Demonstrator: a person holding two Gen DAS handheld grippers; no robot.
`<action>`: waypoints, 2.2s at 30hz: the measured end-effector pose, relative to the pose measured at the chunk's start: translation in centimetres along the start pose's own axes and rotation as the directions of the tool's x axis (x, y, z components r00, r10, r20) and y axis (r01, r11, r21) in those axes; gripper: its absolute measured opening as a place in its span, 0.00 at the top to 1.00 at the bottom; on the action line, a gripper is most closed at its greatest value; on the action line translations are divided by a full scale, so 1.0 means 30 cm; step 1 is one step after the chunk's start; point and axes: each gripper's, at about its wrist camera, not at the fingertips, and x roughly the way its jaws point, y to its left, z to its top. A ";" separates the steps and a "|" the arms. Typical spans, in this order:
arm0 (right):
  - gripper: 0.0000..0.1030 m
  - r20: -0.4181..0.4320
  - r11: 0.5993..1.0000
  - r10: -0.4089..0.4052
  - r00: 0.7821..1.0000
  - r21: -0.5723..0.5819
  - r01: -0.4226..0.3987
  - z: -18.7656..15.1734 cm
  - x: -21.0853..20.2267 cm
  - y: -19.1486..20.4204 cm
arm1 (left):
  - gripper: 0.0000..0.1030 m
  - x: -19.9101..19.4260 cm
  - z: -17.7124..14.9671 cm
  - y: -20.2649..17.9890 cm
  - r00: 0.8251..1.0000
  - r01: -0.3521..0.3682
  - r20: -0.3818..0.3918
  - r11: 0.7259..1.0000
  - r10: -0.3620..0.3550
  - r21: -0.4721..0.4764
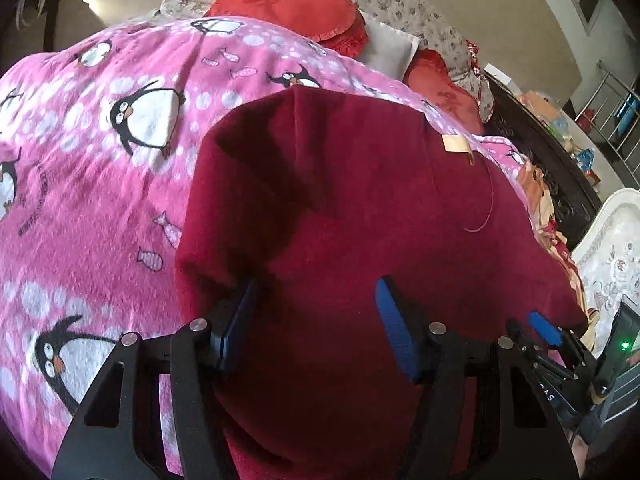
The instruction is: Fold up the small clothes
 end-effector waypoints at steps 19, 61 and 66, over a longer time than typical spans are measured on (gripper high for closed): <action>0.43 0.044 0.994 0.080 0.996 0.071 -0.083 0.027 -0.181 -0.128 | 0.16 -0.206 -0.275 -0.057 0.991 -0.137 0.021 0.984 0.135 0.114; 0.95 0.339 0.902 -0.155 0.928 0.431 -0.007 0.135 -0.635 -1.041 | 0.16 -0.234 -0.274 -0.015 0.992 -0.112 0.059 0.993 0.110 0.034; 0.95 0.427 0.930 -0.044 0.903 0.348 -0.119 0.242 -0.750 -0.894 | 0.16 -0.234 -0.274 -0.014 0.992 -0.110 0.060 0.993 0.108 0.032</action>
